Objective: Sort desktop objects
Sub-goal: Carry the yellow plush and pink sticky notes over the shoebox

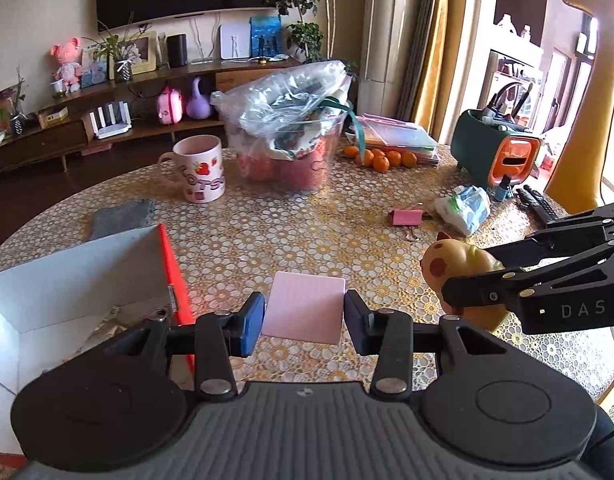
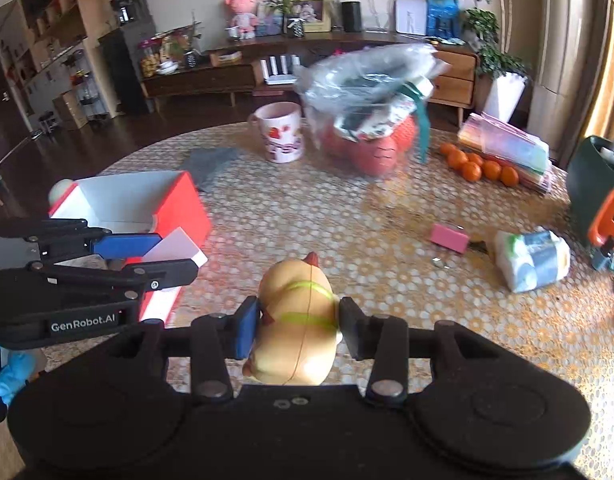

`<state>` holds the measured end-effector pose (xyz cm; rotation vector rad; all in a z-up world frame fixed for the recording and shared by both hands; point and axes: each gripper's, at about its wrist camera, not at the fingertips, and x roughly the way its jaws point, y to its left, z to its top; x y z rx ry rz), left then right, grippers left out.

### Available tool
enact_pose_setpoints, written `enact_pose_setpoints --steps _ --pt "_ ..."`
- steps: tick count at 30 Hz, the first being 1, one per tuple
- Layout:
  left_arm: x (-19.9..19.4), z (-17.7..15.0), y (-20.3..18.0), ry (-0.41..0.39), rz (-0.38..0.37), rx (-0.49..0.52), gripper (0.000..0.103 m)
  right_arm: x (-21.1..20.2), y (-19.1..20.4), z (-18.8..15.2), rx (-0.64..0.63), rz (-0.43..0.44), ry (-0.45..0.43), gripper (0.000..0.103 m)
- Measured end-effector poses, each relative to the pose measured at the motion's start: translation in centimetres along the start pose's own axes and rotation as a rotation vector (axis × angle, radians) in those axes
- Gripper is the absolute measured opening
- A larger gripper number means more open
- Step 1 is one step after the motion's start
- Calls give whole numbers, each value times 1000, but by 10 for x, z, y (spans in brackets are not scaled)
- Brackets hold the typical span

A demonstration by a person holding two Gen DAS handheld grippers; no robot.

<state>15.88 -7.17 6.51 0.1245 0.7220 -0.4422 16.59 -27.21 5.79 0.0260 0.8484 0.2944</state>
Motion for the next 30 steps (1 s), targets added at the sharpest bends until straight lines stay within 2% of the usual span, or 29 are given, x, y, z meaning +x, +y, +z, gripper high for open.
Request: enact_pose_setpoints --steps 8,19,25,30 --pt "-37 -17 49 -23 59 -37 42 13 59 11 -60 79 -4 42" --pt "-57 -40 121 -23 149 -101 42 37 136 29 -161 148 5 43" --pt "-58 -45 157 -16 219 -118 42 56 165 39 -198 174 3 43" --pt "-45 -46 180 4 266 -122 42 76 182 43 -211 175 12 43"
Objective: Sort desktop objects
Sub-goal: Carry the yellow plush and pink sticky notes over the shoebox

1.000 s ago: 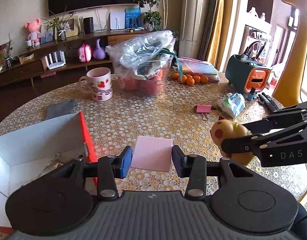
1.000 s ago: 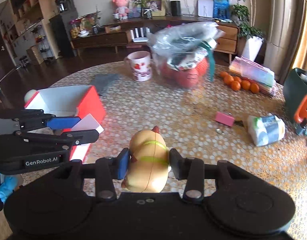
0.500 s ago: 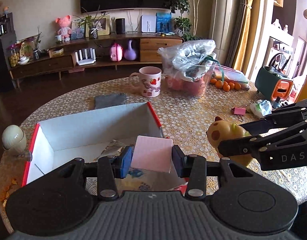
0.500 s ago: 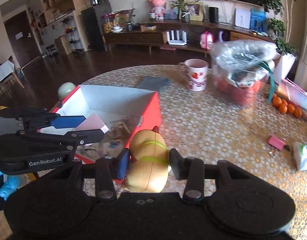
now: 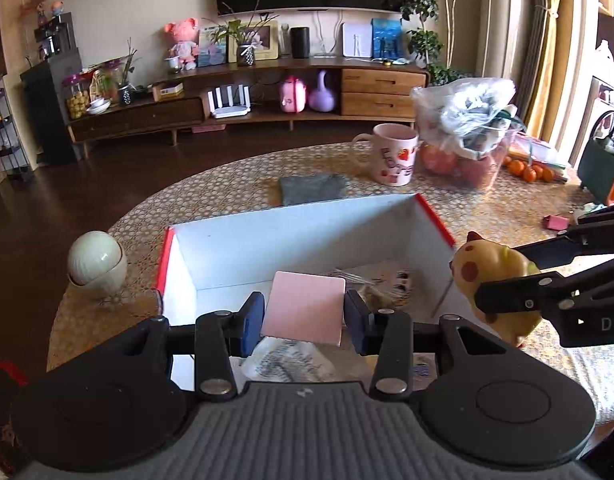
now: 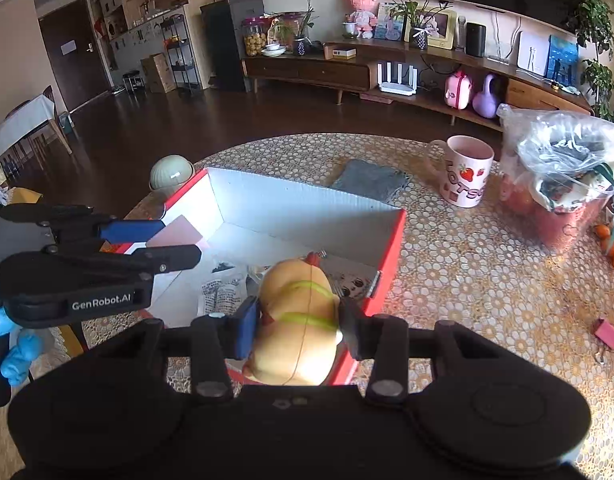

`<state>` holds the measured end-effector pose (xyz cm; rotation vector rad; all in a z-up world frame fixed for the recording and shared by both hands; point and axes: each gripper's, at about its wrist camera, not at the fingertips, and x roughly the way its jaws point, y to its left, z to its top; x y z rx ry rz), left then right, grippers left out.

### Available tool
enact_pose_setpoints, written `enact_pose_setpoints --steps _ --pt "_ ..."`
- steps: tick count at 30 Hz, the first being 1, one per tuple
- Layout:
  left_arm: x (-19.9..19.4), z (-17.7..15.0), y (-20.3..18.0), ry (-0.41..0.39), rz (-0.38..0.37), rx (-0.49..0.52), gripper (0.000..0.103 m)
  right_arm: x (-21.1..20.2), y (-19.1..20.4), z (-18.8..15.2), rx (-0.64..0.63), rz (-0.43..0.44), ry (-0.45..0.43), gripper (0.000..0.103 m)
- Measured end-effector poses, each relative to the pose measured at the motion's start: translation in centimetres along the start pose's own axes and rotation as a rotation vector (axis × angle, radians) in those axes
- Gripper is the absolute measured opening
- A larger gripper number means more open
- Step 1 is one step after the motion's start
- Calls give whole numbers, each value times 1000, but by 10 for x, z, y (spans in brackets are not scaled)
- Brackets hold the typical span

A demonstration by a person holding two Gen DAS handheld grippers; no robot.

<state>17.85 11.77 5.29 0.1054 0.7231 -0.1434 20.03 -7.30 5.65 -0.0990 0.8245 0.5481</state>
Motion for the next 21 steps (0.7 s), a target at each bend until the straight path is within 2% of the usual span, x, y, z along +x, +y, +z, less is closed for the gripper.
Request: enact_pose_setpoints --steps 15,21 --pt "80 6 26 79 94 23 42 65 23 2 -23 -19 70 43" --pt "106 8 26 143 84 38 42 82 25 -5 -22 -23 110 43"
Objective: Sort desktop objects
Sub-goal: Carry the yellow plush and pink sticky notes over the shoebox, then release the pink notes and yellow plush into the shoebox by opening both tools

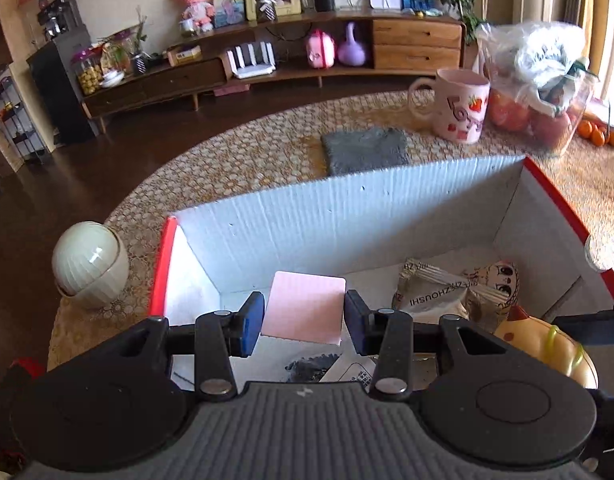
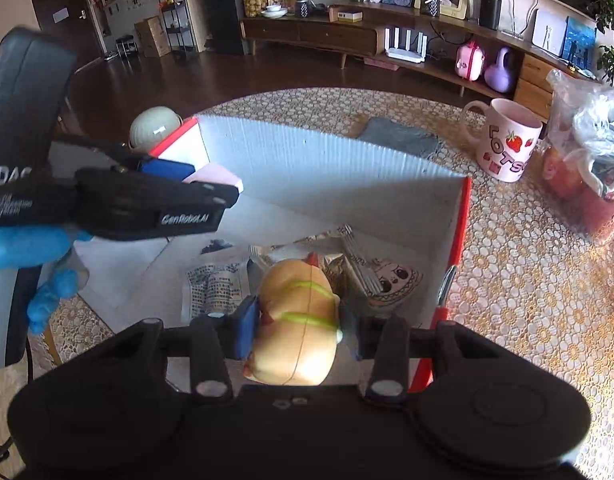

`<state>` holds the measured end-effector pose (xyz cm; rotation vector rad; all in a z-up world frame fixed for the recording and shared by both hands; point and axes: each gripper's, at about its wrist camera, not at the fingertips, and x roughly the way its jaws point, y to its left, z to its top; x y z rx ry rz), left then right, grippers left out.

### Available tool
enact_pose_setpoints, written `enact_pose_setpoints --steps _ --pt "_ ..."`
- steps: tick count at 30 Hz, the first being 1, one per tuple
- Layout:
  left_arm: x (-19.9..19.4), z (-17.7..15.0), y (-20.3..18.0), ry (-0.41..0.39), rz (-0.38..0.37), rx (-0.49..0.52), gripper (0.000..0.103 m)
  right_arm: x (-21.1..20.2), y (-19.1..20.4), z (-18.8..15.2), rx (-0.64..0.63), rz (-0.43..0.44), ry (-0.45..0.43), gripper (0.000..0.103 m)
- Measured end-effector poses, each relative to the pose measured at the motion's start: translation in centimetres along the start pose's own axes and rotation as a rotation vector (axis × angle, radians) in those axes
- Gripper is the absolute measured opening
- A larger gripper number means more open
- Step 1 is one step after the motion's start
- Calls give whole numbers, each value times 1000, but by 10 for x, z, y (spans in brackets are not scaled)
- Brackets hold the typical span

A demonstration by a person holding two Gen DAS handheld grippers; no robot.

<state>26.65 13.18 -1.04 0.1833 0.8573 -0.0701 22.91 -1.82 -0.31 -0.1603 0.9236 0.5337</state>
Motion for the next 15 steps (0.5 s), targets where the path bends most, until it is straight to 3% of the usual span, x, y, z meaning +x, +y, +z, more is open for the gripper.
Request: enact_pose_setpoints --steps 15 --pt "37 8 -13 186 -18 56 43 13 -1 -5 -34 -33 19 45"
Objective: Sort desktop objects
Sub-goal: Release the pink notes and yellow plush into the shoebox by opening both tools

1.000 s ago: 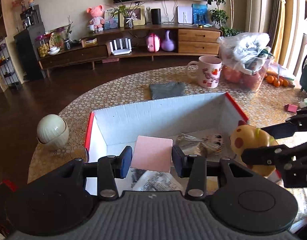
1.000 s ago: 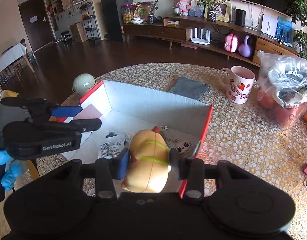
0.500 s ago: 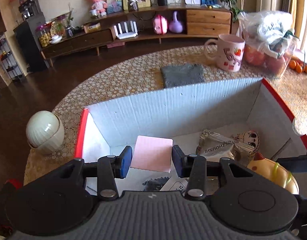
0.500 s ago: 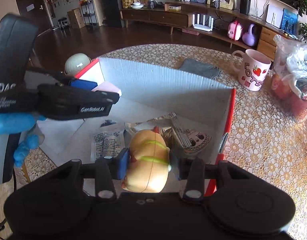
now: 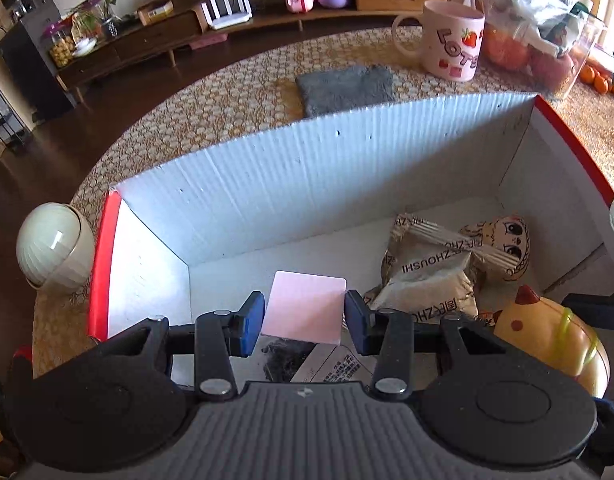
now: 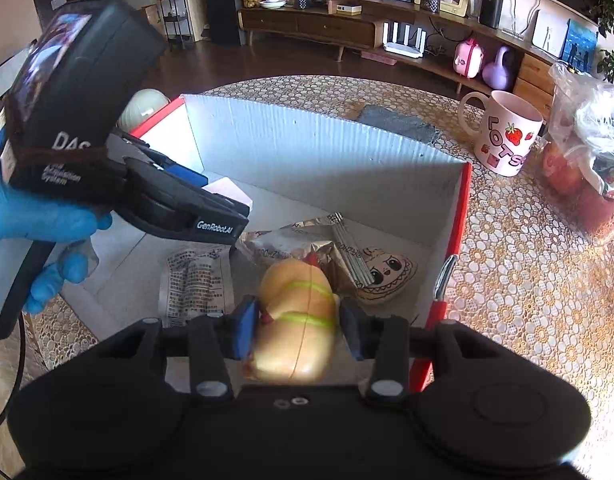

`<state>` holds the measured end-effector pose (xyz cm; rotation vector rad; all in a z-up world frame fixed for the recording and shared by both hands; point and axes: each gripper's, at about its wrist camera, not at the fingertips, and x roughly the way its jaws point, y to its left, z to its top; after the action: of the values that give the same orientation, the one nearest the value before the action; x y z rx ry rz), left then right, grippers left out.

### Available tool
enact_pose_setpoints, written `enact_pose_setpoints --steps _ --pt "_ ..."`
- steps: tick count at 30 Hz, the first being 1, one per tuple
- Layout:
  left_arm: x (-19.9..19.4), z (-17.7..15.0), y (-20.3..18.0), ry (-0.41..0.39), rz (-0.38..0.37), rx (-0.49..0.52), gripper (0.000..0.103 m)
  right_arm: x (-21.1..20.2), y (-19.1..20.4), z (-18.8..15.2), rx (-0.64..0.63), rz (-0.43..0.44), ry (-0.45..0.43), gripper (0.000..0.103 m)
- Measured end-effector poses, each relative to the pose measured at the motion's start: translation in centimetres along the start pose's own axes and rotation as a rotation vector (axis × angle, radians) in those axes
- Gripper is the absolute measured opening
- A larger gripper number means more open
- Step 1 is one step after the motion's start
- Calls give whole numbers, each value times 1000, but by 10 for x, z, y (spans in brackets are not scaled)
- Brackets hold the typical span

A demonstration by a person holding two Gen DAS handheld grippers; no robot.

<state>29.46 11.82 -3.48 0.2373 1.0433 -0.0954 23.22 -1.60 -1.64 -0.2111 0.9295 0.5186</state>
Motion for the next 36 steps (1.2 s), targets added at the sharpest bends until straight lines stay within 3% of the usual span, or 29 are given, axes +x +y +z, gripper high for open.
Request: enact_pose_setpoints --steps 7,11,15,19,36 --pt "5 1 -4 40 -3 5 45 -1 3 1 -13 -7 19 46" --pt "3 2 0 32 -9 -22 62 -2 1 1 -18 0 23 57" --pt "-3 2 2 10 -12 -43 66 -6 -1 -1 -2 7 12 65" --pt "-11 1 1 -18 -9 -40 77 -14 -2 -1 1 27 -5 71" --pt "-57 -11 -8 -92 -25 -55 88 -67 -4 -13 -12 63 -81 86"
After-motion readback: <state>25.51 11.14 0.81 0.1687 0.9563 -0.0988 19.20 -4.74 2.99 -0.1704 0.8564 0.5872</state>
